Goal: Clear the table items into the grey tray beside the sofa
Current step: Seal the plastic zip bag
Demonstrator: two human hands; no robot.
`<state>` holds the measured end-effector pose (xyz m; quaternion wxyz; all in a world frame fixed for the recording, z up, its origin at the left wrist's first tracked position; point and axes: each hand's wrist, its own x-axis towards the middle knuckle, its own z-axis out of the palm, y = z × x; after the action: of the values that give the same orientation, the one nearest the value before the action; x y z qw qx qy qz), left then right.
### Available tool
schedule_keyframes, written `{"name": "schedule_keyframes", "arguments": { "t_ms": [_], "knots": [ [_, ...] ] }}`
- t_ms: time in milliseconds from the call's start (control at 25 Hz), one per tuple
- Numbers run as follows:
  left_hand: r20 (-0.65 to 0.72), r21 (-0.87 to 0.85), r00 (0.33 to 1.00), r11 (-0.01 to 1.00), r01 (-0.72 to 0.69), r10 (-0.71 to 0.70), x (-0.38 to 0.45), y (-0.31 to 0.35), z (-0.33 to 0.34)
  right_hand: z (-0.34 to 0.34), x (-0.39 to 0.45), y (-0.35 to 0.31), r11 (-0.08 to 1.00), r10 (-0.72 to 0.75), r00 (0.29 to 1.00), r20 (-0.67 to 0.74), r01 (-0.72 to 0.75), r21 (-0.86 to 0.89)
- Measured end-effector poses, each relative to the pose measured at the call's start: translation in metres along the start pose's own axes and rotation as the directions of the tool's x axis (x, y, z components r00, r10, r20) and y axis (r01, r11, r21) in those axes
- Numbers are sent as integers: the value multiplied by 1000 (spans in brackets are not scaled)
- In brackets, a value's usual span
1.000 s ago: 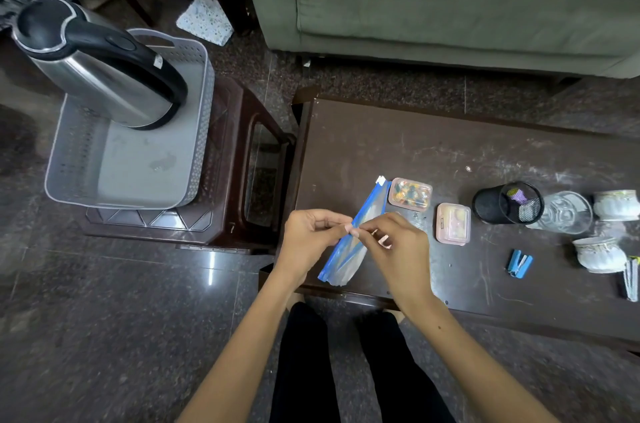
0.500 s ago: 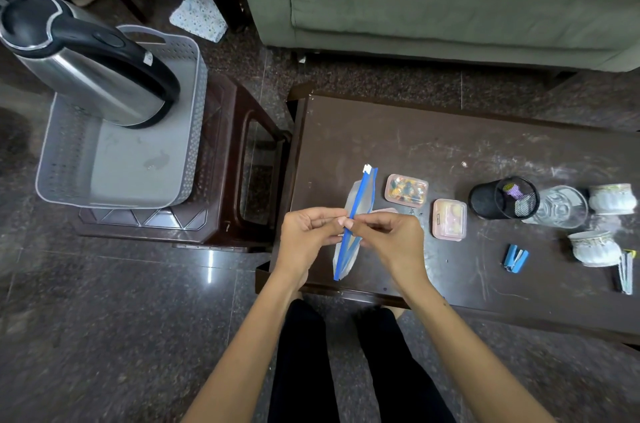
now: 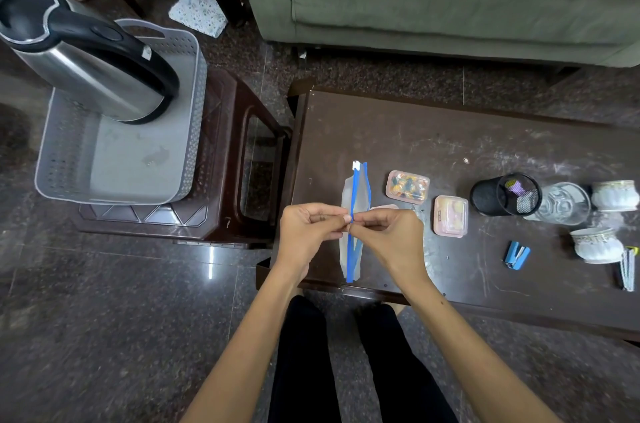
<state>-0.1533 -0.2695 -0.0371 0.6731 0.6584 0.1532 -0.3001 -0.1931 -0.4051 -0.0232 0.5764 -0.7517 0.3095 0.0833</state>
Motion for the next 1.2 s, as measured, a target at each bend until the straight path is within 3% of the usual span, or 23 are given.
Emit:
{"name": "schedule_keyframes", "arguments": {
  "t_ms": [280, 480, 920, 1200],
  "knots": [
    [-26, -13, 999, 1000, -20, 19, -4, -6, -1, -10, 2, 4, 997, 22, 992, 128, -31, 75],
    [-45, 11, 999, 1000, -19, 19, -4, -9, -1, -8, 3, 6, 1000, -21, 984, 178, 16, 25],
    [-72, 41, 997, 999, -28, 31, -5, -12, -1, -8, 5, 8, 1000, 10, 982, 188, -11, 6],
    [-12, 36, 1000, 999, -26, 27, -8, -10, -1, -8, 9, 4, 995, 5, 986, 166, 12, -101]
  ]
}}
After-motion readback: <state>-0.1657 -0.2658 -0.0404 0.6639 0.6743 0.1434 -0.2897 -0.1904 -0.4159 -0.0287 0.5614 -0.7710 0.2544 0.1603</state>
